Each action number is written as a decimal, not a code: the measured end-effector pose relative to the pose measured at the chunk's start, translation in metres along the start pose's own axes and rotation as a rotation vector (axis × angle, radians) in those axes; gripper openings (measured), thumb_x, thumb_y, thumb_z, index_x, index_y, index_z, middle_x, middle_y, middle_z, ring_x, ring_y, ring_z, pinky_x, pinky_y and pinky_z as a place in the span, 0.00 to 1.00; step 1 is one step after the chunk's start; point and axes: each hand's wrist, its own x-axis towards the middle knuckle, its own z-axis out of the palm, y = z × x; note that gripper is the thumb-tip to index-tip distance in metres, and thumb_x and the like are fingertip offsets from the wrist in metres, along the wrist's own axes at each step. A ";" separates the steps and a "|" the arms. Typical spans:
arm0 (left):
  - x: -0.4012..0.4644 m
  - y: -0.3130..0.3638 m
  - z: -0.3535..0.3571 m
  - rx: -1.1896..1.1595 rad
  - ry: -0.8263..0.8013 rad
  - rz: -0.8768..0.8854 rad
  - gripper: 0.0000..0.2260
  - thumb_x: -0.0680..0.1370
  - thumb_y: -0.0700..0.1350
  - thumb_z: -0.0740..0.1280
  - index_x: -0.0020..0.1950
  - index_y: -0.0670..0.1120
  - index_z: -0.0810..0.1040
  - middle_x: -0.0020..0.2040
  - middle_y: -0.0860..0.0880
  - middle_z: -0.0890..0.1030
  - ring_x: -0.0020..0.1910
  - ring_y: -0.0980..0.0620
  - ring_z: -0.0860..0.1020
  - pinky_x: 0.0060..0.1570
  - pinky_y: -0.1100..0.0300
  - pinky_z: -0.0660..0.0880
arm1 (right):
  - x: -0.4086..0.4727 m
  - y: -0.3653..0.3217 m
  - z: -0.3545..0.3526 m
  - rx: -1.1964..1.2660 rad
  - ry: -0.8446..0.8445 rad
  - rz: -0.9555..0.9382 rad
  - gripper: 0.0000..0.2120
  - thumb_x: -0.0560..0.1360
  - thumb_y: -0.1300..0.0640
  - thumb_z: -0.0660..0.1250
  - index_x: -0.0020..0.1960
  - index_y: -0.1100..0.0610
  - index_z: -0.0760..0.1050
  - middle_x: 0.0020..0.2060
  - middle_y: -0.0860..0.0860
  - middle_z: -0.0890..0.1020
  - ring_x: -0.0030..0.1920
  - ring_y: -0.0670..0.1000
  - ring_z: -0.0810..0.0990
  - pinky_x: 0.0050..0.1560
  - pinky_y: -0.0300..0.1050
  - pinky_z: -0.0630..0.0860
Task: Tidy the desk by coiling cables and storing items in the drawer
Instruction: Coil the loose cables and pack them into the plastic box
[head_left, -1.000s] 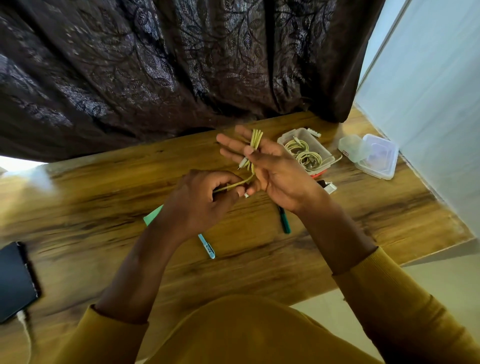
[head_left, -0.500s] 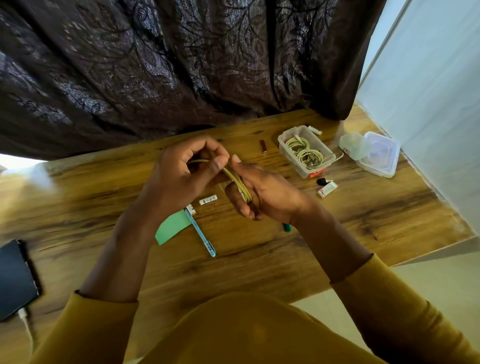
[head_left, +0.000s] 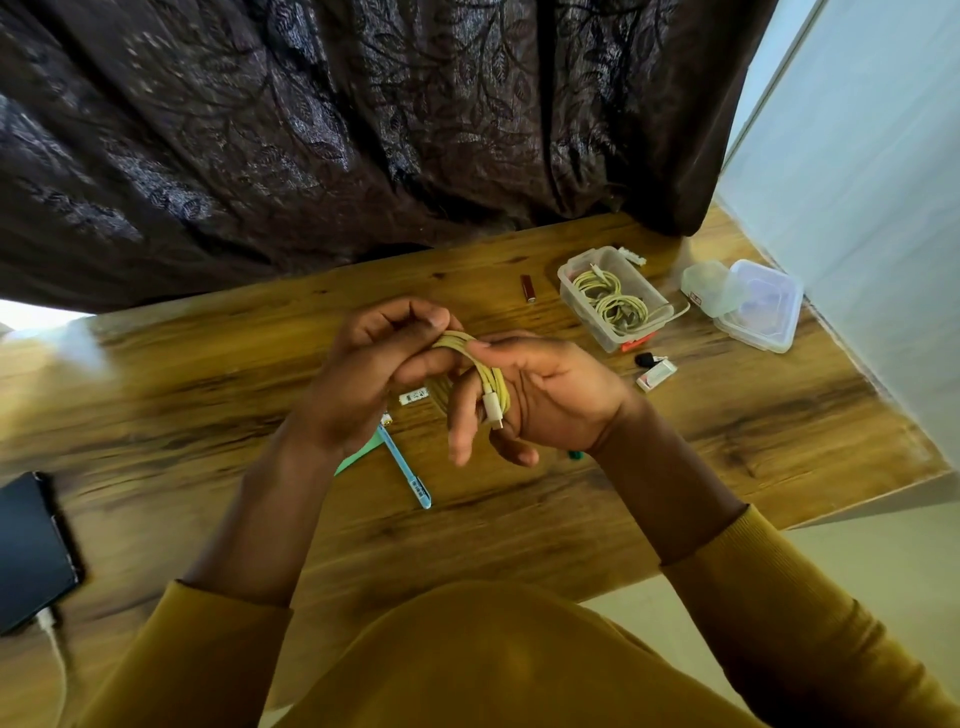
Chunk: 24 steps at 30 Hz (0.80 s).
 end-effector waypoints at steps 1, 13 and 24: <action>-0.002 0.002 0.004 -0.053 -0.010 -0.036 0.09 0.84 0.42 0.63 0.51 0.42 0.82 0.48 0.48 0.85 0.50 0.51 0.84 0.53 0.57 0.80 | 0.000 0.000 -0.001 0.024 -0.024 0.006 0.28 0.86 0.52 0.46 0.77 0.72 0.60 0.49 0.61 0.87 0.51 0.58 0.87 0.26 0.40 0.77; -0.013 0.012 0.024 -0.214 -0.066 -0.368 0.27 0.87 0.50 0.55 0.33 0.46 0.81 0.20 0.53 0.72 0.24 0.59 0.78 0.67 0.45 0.71 | 0.004 0.008 -0.010 0.208 -0.024 0.000 0.27 0.83 0.52 0.49 0.74 0.67 0.68 0.64 0.64 0.81 0.67 0.60 0.79 0.31 0.39 0.79; 0.004 -0.018 0.023 -0.063 0.452 -0.270 0.20 0.85 0.59 0.61 0.60 0.44 0.82 0.53 0.47 0.87 0.53 0.49 0.85 0.54 0.52 0.79 | 0.019 0.018 -0.002 0.033 0.689 -0.137 0.16 0.83 0.55 0.67 0.65 0.65 0.78 0.54 0.59 0.84 0.50 0.54 0.85 0.39 0.44 0.83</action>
